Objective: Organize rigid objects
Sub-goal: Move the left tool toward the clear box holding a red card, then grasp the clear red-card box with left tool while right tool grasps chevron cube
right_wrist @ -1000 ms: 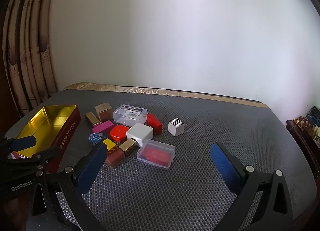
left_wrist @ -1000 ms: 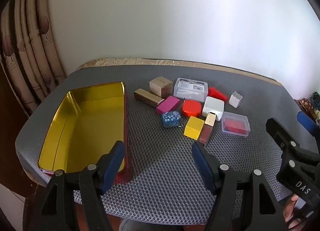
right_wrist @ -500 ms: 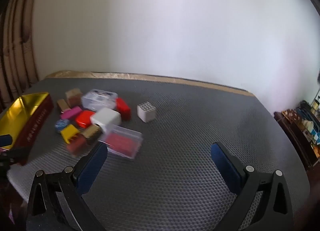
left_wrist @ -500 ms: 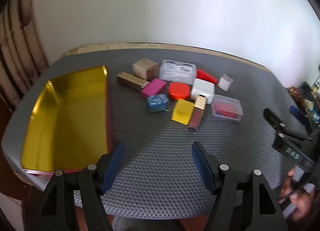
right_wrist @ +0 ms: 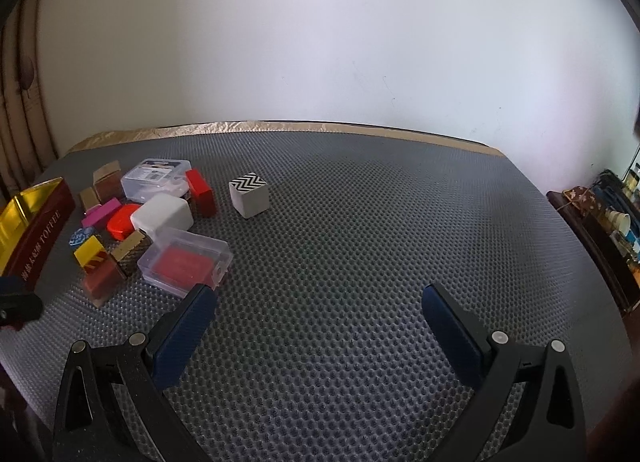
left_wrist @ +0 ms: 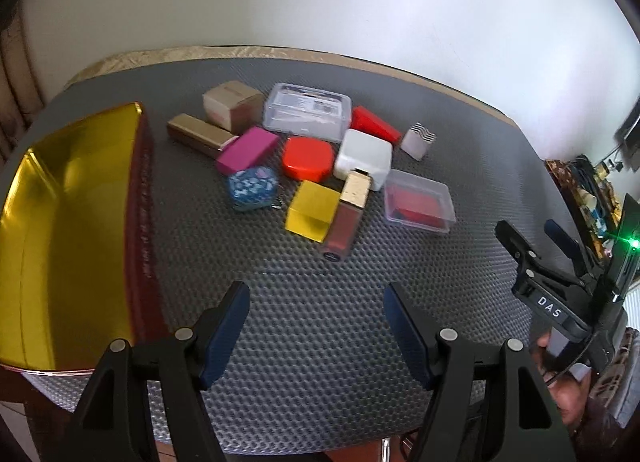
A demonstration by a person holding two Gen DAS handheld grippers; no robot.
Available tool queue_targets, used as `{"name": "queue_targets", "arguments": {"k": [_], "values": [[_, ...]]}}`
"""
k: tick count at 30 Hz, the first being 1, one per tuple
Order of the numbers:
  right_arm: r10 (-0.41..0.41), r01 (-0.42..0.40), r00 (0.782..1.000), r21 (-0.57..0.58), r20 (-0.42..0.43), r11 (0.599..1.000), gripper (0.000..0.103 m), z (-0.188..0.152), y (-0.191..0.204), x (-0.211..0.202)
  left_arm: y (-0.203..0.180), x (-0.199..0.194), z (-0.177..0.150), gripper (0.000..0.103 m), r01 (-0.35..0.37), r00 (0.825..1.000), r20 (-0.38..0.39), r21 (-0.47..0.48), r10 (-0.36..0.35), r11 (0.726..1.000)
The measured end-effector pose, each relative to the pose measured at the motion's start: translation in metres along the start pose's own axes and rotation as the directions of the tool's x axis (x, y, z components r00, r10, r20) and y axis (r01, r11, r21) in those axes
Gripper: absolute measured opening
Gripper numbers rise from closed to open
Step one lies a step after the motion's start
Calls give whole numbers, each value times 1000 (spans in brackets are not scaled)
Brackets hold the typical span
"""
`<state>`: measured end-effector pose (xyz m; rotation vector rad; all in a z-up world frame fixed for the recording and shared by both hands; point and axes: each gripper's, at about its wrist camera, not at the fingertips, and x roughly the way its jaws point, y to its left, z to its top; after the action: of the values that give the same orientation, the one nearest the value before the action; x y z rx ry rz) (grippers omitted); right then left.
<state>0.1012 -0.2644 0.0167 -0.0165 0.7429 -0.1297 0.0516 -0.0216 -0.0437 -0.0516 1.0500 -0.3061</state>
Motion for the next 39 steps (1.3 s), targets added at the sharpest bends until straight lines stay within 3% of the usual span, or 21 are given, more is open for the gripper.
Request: {"name": "queue_targets", "arguments": {"k": [6, 9, 12, 14, 16, 18, 23, 26, 27, 30, 32, 36, 39], "values": [[34, -33, 999, 16, -25, 999, 103, 2, -3, 5, -23, -1, 4, 71, -7, 1000, -7, 76, 7, 997], [71, -70, 996, 23, -54, 997, 103, 6, -9, 10, -35, -1, 7, 71, 50, 998, -52, 95, -46, 994], [46, -47, 998, -24, -50, 999, 103, 15, -17, 11, -44, 3, 18, 71, 117, 989, -98, 20, -115, 993], [17, -20, 999, -61, -43, 998, 103, 20, -29, 12, -47, 11, 29, 71, 179, 971, -146, -75, -188, 981], [-7, 4, 999, -78, -37, 997, 103, 24, -43, 15, -48, 22, 40, 71, 225, 948, -170, -239, -269, 944], [-21, 17, 999, -67, -49, 998, 103, 24, -59, 20, -48, 34, 48, 71, 229, 936, -163, -393, -313, 891], [50, -44, 993, 54, -104, 998, 103, 15, -93, 34, -62, 60, 70, 71, 115, 942, -207, -537, -263, 836], [97, -86, 990, 112, -99, 990, 103, 13, -104, 34, -57, 71, 71, 71, 70, 944, -197, -662, -263, 746], [112, -99, 989, 126, -100, 987, 103, 12, -107, 35, -54, 75, 72, 71, 53, 948, -186, -709, -258, 703], [144, -127, 984, 158, -101, 979, 103, 9, -113, 35, -51, 89, 76, 71, 26, 954, -168, -780, -250, 626], [164, -146, 982, 169, -94, 975, 103, 8, -115, 34, -54, 100, 84, 71, -6, 953, -192, -787, -235, 617], [190, -173, 978, 183, -83, 968, 103, 8, -119, 32, -64, 120, 97, 71, -38, 950, -208, -819, -234, 573], [208, -189, 975, 193, -84, 963, 103, 8, -120, 33, -67, 131, 103, 71, -82, 947, -240, -822, -212, 564]]}}
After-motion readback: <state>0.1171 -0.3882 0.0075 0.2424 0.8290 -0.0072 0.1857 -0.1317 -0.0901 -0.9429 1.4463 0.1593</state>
